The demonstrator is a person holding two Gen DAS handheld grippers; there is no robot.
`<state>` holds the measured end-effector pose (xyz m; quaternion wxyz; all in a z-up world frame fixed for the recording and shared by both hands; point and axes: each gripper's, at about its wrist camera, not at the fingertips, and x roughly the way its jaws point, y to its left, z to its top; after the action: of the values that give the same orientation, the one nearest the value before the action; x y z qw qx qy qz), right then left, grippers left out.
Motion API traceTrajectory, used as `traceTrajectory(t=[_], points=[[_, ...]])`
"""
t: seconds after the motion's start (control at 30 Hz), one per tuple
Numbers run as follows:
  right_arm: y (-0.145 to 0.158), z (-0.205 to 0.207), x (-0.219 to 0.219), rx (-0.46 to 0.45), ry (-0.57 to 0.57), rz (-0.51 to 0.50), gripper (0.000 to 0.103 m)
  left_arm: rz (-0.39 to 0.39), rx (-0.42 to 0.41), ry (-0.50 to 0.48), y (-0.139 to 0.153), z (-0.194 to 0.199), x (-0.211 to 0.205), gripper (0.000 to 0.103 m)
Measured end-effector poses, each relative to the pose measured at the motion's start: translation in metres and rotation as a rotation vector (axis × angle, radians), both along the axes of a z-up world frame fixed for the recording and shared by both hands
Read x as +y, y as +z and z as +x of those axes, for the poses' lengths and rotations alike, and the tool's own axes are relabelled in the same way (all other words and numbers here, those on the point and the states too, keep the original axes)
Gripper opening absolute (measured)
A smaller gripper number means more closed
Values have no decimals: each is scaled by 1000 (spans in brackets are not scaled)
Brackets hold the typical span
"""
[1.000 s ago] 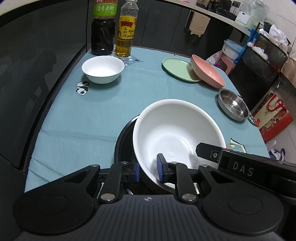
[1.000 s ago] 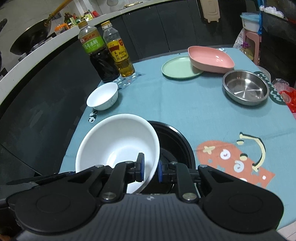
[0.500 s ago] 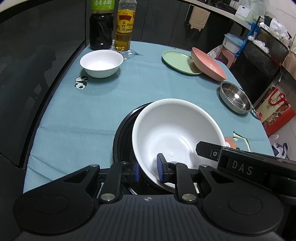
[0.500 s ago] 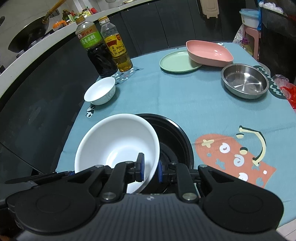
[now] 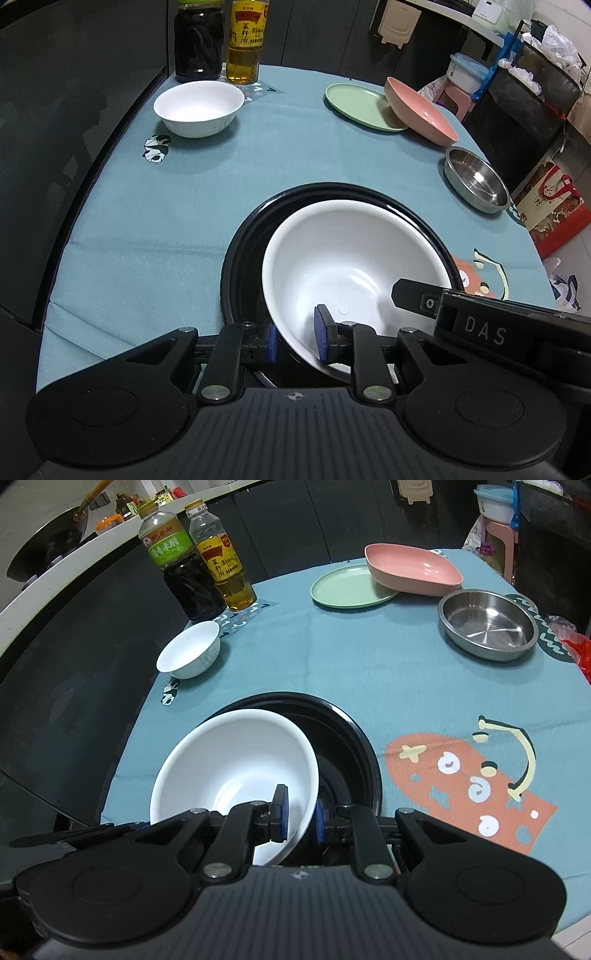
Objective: Organize plates and bowls
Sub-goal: 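Carry the white bowl over the black bowl and lower it inside, then open both tools and lift them off the nested bowls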
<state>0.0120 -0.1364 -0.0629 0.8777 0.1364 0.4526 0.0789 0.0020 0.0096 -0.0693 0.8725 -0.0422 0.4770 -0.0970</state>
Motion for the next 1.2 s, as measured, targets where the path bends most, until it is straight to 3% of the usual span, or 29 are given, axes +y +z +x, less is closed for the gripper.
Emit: traceTrajectory(t=[0.6, 1.2], points=[[-6, 0, -4, 2, -28, -9, 17, 18, 7, -8, -6, 1, -1, 19], [8, -5, -17, -49, -76, 10, 17, 15, -54, 31, 17, -3, 16, 23]])
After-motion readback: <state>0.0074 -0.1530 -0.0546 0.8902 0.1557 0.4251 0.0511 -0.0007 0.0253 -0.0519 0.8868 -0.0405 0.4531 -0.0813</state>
